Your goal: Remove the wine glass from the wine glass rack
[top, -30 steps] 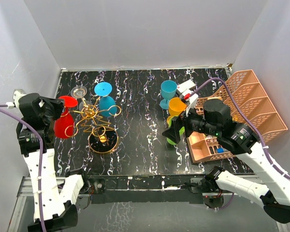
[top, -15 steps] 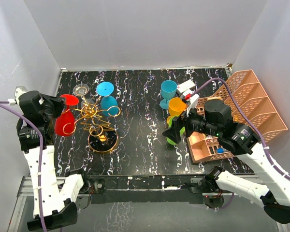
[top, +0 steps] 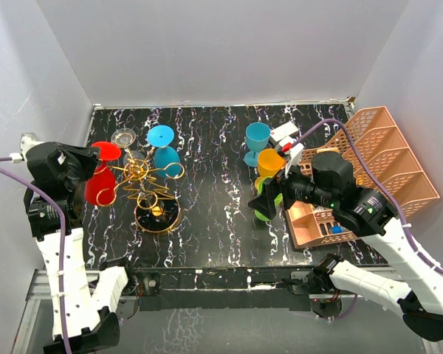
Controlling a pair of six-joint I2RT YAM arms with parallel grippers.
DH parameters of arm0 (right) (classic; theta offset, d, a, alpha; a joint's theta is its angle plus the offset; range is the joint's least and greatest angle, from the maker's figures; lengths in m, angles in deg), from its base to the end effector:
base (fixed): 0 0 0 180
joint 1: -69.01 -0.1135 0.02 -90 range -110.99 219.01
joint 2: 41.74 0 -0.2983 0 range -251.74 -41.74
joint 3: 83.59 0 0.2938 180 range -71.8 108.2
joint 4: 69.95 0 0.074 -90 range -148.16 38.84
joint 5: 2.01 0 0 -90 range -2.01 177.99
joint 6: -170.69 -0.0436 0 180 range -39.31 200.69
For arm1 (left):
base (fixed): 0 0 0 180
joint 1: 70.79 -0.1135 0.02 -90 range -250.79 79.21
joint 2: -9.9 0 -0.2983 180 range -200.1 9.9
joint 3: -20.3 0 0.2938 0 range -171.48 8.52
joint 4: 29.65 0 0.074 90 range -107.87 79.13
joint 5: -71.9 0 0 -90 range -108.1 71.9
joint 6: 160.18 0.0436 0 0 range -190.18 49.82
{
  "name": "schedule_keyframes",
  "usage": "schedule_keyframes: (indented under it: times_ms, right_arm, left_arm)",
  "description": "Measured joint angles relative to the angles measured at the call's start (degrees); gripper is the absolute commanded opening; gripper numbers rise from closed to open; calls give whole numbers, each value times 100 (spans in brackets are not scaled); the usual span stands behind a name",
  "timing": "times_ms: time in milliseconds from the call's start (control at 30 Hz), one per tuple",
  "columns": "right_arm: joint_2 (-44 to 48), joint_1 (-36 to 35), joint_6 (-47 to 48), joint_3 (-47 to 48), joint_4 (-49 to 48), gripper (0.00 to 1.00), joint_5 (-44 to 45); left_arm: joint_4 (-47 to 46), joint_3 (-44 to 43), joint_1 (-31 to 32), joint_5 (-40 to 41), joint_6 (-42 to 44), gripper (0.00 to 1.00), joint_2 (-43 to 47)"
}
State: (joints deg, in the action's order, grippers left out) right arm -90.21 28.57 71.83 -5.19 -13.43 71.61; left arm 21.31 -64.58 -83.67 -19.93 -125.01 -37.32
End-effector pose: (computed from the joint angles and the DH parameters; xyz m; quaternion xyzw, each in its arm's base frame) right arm 0.1293 0.1264 0.4316 -0.3012 0.7899 0.3271 0.4222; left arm 0.1606 0.0353 0.4849 -0.4286 0.6567 -0.2338 0.5748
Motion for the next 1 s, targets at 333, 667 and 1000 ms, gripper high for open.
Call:
schedule_keyframes:
  times_ms: [333, 667, 1000]
  right_arm:
    - [0, 0, -2, 0, 0, 99, -4]
    - [-13, 0, -7, 0, 0, 99, -11]
    - [-85, 0, -31, 0, -4, 99, -114]
  left_arm:
    - [-68, 2, 0, -310, -31, 0, -310]
    - [-76, 2, 11, 341, -586, 0, -398]
    - [52, 2, 26, 1434, -1683, 0, -474]
